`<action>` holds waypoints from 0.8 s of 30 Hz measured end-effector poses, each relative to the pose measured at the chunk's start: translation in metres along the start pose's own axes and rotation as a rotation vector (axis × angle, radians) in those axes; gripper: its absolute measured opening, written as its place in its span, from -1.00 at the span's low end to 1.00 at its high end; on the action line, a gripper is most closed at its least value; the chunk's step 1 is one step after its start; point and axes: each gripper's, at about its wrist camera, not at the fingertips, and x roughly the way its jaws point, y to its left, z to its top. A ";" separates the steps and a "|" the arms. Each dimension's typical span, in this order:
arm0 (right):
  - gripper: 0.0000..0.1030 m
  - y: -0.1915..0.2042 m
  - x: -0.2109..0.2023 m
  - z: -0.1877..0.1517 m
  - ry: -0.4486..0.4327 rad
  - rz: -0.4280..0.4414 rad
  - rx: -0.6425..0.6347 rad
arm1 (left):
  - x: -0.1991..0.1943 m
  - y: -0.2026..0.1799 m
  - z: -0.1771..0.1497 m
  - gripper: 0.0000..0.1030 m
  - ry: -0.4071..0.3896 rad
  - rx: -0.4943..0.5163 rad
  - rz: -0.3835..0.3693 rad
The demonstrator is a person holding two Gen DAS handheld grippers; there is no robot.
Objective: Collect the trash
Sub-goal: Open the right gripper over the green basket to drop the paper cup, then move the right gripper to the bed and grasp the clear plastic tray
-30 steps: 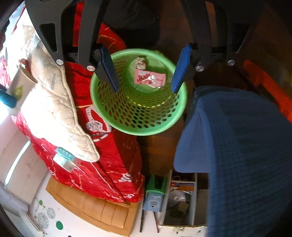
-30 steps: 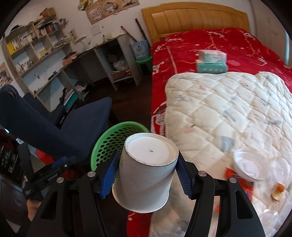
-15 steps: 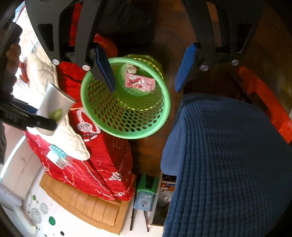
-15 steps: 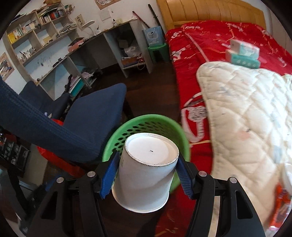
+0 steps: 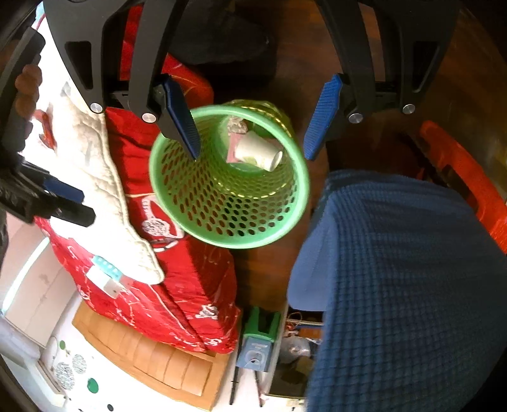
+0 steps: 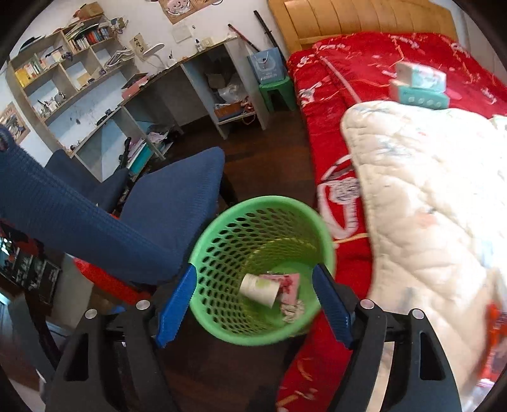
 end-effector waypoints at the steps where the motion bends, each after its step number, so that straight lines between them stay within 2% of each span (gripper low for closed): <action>1: 0.49 -0.005 -0.008 -0.003 -0.008 -0.015 -0.006 | 0.000 -0.003 0.000 0.31 0.001 0.005 -0.003; 8: 0.56 -0.054 -0.067 -0.030 -0.054 -0.109 0.016 | -0.003 -0.038 -0.004 0.32 0.007 0.057 -0.054; 13: 0.58 -0.092 -0.109 -0.054 -0.089 -0.214 0.032 | -0.006 -0.063 -0.007 0.34 0.007 0.105 -0.086; 19: 0.58 -0.143 -0.155 -0.082 -0.128 -0.307 0.116 | -0.010 -0.079 -0.010 0.35 0.016 0.127 -0.108; 24: 0.58 -0.186 -0.191 -0.102 -0.159 -0.462 0.177 | -0.009 -0.088 -0.012 0.35 0.023 0.145 -0.116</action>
